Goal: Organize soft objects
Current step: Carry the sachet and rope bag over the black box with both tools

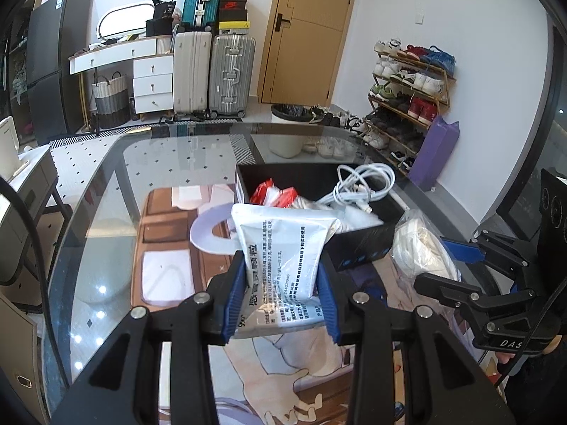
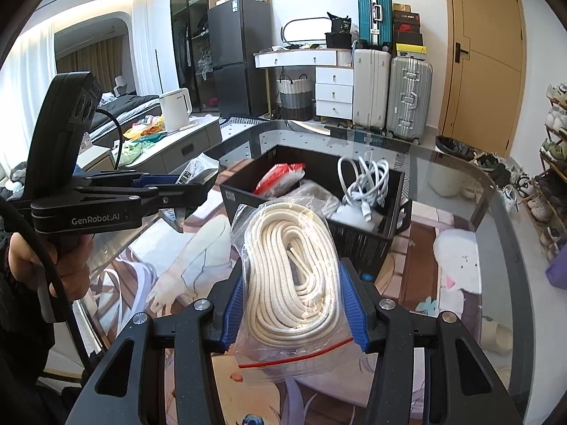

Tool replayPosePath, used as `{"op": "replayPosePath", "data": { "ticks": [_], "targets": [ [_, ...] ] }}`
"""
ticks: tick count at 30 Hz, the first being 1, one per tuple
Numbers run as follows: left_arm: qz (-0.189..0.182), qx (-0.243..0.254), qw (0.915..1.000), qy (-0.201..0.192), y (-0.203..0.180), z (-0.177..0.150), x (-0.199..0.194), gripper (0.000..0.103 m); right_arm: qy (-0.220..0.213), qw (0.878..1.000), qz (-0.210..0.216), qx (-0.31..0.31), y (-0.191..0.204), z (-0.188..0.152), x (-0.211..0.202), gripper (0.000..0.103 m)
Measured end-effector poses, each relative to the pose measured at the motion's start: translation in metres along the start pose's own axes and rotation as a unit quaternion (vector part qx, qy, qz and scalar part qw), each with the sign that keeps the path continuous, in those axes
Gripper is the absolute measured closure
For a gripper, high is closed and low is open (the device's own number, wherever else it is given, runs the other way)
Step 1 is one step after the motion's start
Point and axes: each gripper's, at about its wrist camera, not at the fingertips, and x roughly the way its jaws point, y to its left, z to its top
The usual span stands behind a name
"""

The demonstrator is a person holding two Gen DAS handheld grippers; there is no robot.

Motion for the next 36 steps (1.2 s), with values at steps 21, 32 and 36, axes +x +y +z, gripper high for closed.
{"op": "replayPosePath", "data": {
  "ticks": [21,32,36],
  "targets": [
    [0.009,0.006,0.9999,-0.003,-0.003,0.038,0.024,0.066,-0.012,1.000,0.006,0.019,-0.015,0.051,0.019,0.053],
    [0.019,-0.001,0.9998,0.004,0.000,0.048,0.040,0.066,-0.001,1.000,0.013,0.022,-0.017,0.075,0.052,0.053],
    [0.022,-0.006,0.9997,0.007,0.004,0.050,0.043,0.066,0.007,1.000,0.015,0.020,-0.018,0.080,0.064,0.053]
  ]
}}
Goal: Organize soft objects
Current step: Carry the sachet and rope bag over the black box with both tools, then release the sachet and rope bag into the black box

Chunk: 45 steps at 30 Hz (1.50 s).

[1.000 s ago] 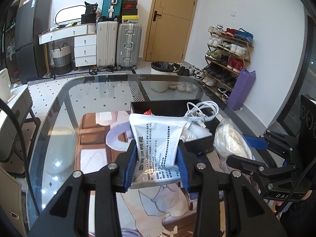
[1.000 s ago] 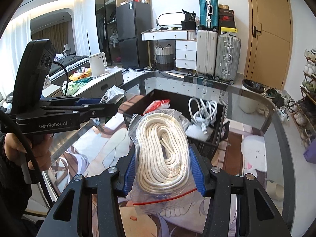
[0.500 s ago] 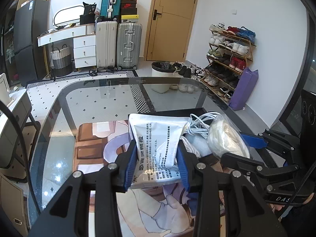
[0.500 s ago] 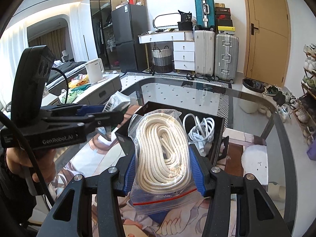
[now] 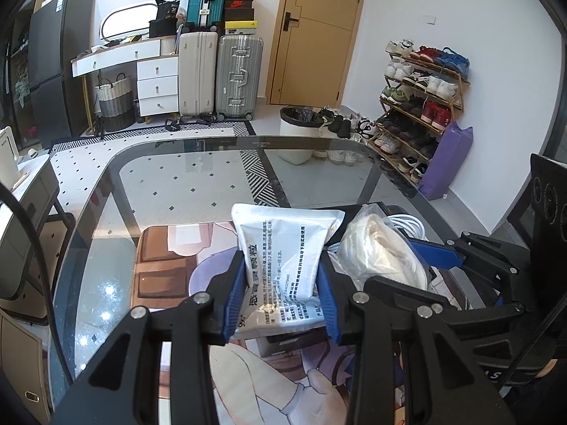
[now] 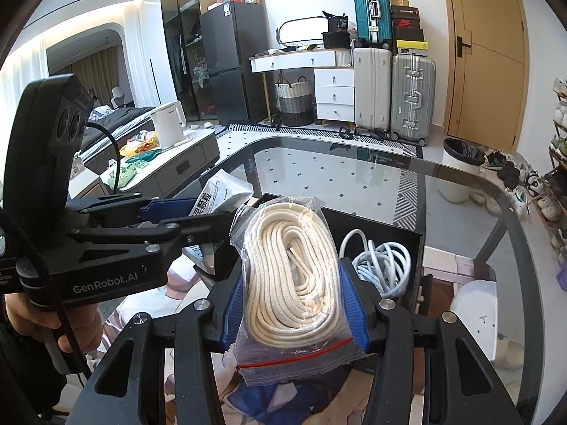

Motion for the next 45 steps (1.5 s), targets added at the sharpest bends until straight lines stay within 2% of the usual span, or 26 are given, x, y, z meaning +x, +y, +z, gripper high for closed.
{"op": "replayPosePath", "data": {
  "ticks": [6,16,23,26,28,30,38,41,43,45],
  "targets": [
    [-0.001,0.000,1.0000,0.005,0.001,0.003,0.004,0.066,0.007,1.000,-0.013,0.001,-0.009,0.003,0.014,0.053],
    [-0.007,0.009,0.9998,0.014,-0.010,0.006,0.020,0.066,0.014,0.992,-0.108,-0.059,-0.009,0.004,0.024,0.053],
    [-0.008,0.004,0.9996,0.025,-0.011,0.007,0.035,0.066,0.025,0.992,-0.111,-0.059,-0.020,0.003,0.037,0.051],
    [-0.011,0.004,0.9996,0.025,-0.014,0.009,0.036,0.066,0.016,0.992,-0.110,-0.066,-0.021,0.003,0.037,0.042],
    [-0.012,0.005,0.9996,0.026,-0.015,0.010,0.038,0.066,0.005,0.992,-0.105,-0.070,-0.021,0.003,0.033,0.027],
    [-0.015,0.006,0.9995,0.026,-0.018,0.011,0.040,0.066,-0.008,0.991,-0.105,-0.077,-0.019,0.001,0.026,0.020],
    [-0.026,0.022,0.9988,0.035,-0.031,0.007,0.046,0.065,-0.027,0.989,-0.117,-0.086,-0.016,-0.004,0.011,0.014],
    [-0.015,0.029,0.9988,0.036,-0.034,0.007,0.044,0.054,-0.027,0.989,-0.120,-0.086,-0.019,-0.007,0.008,0.013],
    [-0.016,0.033,0.9988,0.033,-0.036,0.007,0.041,0.039,-0.030,0.988,-0.123,-0.084,-0.019,-0.011,0.004,0.010],
    [-0.018,0.038,0.9988,0.027,-0.036,0.006,0.034,0.033,-0.034,0.989,-0.124,-0.079,-0.022,-0.015,-0.001,0.007]
  ]
}}
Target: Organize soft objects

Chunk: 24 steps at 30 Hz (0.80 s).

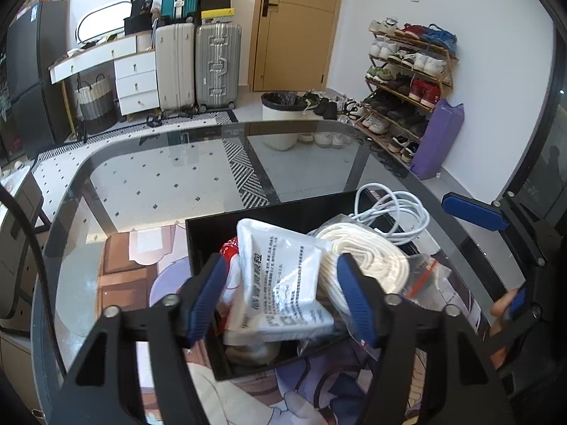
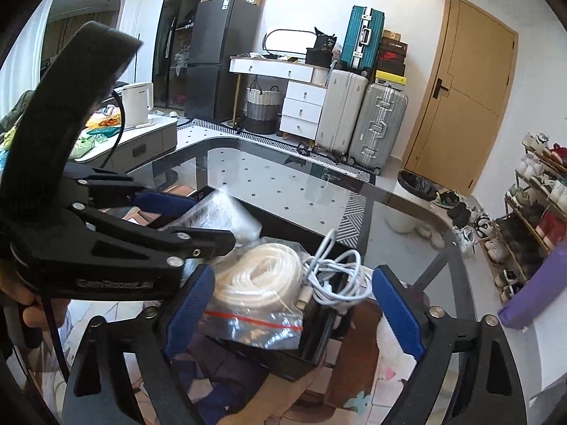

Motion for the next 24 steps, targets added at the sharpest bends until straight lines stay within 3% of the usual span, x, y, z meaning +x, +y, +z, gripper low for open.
{"op": "replayPosePath", "data": {
  "ticks": [3,7,24],
  "targets": [
    [0.006,0.005,0.9999,-0.014,0.000,-0.004,-0.014,0.009,-0.005,1.000,0.004,0.010,-0.002,-0.004,-0.006,0.003],
    [0.009,0.007,0.9993,-0.035,0.002,-0.012,-0.030,0.000,-0.013,1.000,0.012,0.023,-0.005,-0.013,-0.018,0.001],
    [0.043,0.013,0.9945,-0.095,0.002,-0.066,-0.067,0.000,-0.054,0.996,0.028,0.063,0.006,-0.044,-0.062,0.001]
  ]
}}
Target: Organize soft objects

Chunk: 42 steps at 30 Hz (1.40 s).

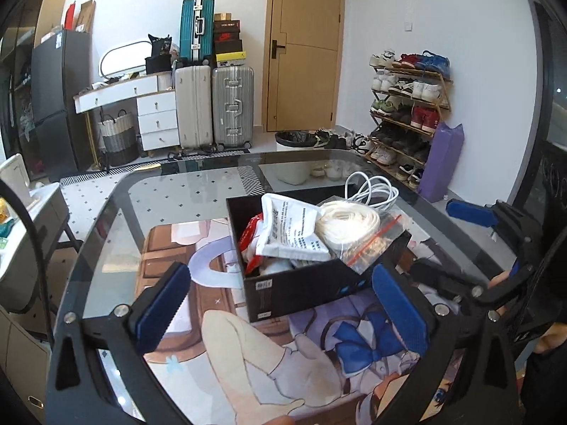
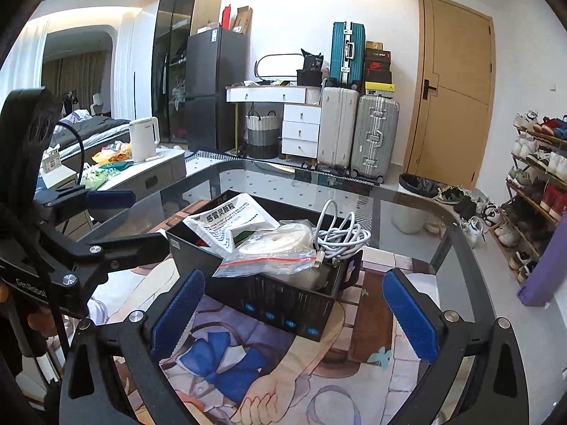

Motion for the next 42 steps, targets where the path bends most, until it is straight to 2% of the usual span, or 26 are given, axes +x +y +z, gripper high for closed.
{"op": "replayPosePath", "data": {
  "ticks": [17,29,42],
  "targets": [
    [0.033,-0.019,0.9990,-0.024,0.011,-0.023,0.000,0.000,-0.015,0.999,0.029,0.028,0.007,-0.020,-0.010,0.001],
    [0.037,-0.041,0.9979,-0.034,0.024,-0.033,0.003,0.000,-0.034,0.998,0.037,0.033,0.007,-0.025,-0.008,0.001],
    [0.042,-0.044,0.9974,-0.039,0.025,-0.035,0.000,0.000,-0.051,0.997,0.039,0.045,0.002,-0.027,-0.014,0.001]
  ]
}}
